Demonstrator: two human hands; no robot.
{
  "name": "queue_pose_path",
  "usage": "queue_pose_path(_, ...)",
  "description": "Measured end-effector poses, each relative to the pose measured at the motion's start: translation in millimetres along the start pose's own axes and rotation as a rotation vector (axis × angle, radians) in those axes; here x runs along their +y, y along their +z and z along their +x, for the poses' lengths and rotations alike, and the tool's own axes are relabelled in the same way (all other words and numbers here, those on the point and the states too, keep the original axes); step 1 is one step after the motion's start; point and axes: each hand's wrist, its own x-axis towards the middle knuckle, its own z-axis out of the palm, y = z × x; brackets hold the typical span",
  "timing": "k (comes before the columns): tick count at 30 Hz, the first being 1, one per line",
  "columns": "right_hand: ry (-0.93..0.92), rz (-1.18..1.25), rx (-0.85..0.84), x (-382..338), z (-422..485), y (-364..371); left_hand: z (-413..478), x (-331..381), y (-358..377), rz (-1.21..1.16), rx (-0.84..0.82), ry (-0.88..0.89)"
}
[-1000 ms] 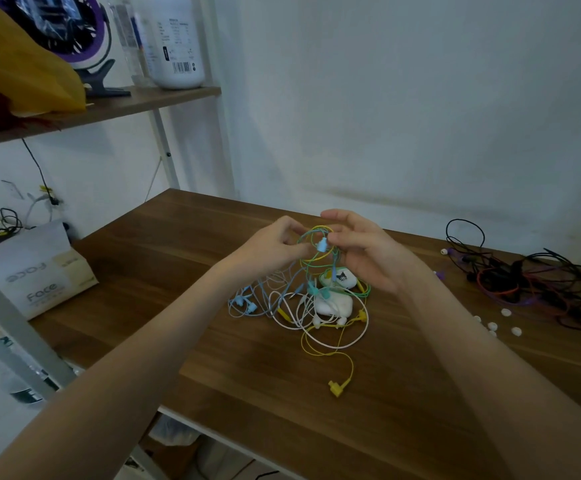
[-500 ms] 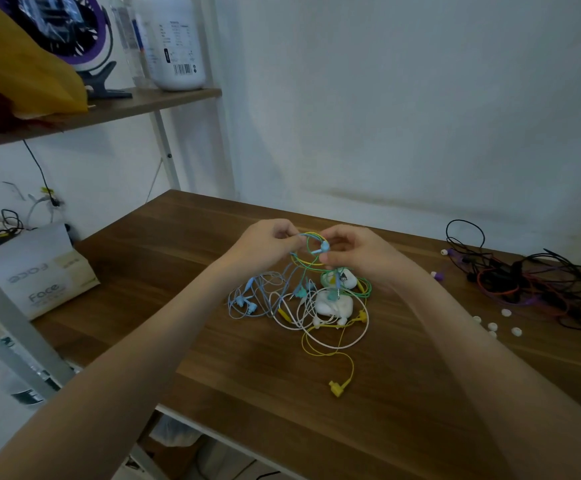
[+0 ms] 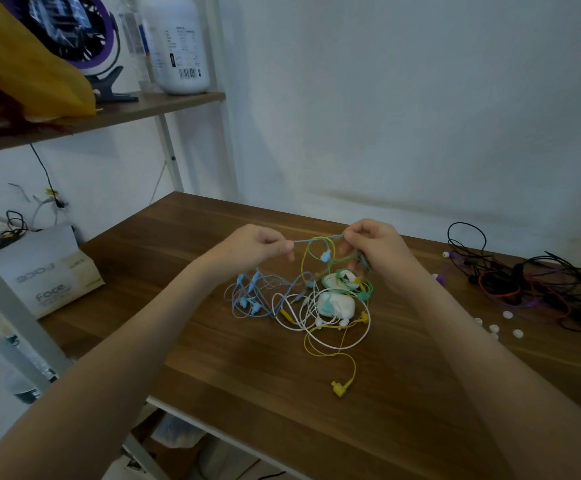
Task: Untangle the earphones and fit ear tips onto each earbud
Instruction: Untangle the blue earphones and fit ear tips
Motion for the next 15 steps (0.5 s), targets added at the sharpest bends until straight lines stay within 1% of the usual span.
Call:
queue_pose_path(4, -0.038, -0.131, 0.021, 0, 1, 4, -4, 3, 4, -0.104, 0.103, 0.033)
queue_pose_path(7, -0.038, -0.183, -0.031, -2, -2, 4, -1, -4, 3, -0.205, 0.171, 0.02)
queue_pose_path(10, -0.061, -0.27, -0.157, -6, -6, 0, 1, -6, -1, -0.429, 0.213, -0.028)
queue_pose_path(12, -0.052, -0.282, -0.245, -6, -7, -3, 1, -4, -3, -0.602, 0.202, -0.03)
queue_pose_path(15, -0.014, -0.343, -0.322, -4, -5, -8, 0, 2, -4, -0.873, 0.189, -0.056)
